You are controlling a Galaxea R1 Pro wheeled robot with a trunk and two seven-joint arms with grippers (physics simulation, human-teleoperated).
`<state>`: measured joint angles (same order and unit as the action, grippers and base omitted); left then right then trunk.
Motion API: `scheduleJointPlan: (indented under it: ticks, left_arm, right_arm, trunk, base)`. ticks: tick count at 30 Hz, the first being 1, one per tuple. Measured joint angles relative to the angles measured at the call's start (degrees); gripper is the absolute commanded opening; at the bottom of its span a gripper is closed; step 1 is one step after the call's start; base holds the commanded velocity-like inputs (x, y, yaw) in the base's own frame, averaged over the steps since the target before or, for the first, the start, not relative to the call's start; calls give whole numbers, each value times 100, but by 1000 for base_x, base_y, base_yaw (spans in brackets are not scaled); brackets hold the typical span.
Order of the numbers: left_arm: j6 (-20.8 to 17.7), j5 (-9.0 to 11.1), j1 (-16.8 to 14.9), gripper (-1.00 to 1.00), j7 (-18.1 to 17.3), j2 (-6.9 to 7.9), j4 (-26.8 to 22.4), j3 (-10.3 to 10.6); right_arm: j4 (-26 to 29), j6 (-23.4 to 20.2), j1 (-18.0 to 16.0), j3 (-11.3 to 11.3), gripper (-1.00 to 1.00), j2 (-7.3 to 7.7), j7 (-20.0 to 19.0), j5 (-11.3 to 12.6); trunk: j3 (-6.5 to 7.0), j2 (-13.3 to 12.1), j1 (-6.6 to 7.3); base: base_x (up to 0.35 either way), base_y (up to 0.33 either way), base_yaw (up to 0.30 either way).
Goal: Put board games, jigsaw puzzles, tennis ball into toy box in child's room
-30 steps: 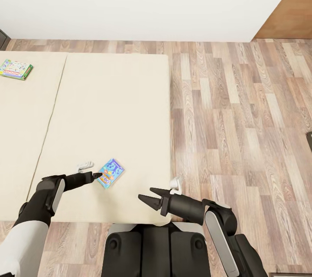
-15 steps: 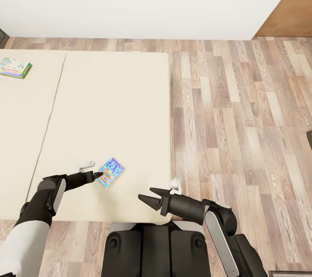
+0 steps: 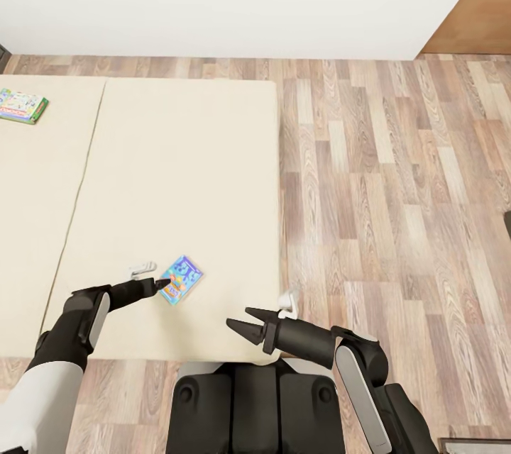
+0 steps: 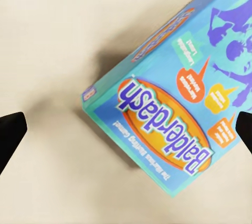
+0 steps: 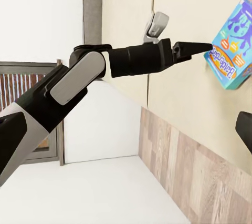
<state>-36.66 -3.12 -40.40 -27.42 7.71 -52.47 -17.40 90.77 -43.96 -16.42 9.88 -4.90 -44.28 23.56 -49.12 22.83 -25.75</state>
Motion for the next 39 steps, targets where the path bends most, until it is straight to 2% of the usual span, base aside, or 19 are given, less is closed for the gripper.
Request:
scheduleJointPlan:
  ticks: [11, 16, 39]
  left_arm:
    - [203, 2, -15, 100, -1, -34, -9, 123]
    - [250, 3, -138, 100, -1, -37, -6, 161]
    - [460, 2, -272, 100, -1, -59, -9, 188]
  right_arm:
    - [0, 0, 0, 0, 100, 0, 0, 0]
    - [0, 0, 0, 0, 100, 0, 0, -1]
    - [0, 0, 0, 0, 100, 0, -8, -2]
  trunk:
    - [-72, 0, 0]
    - [-84, 0, 0]
    - [-130, 0, 0]
  base:
    - [0, 0, 0]
    - [0, 0, 0]
    - [0, 0, 0]
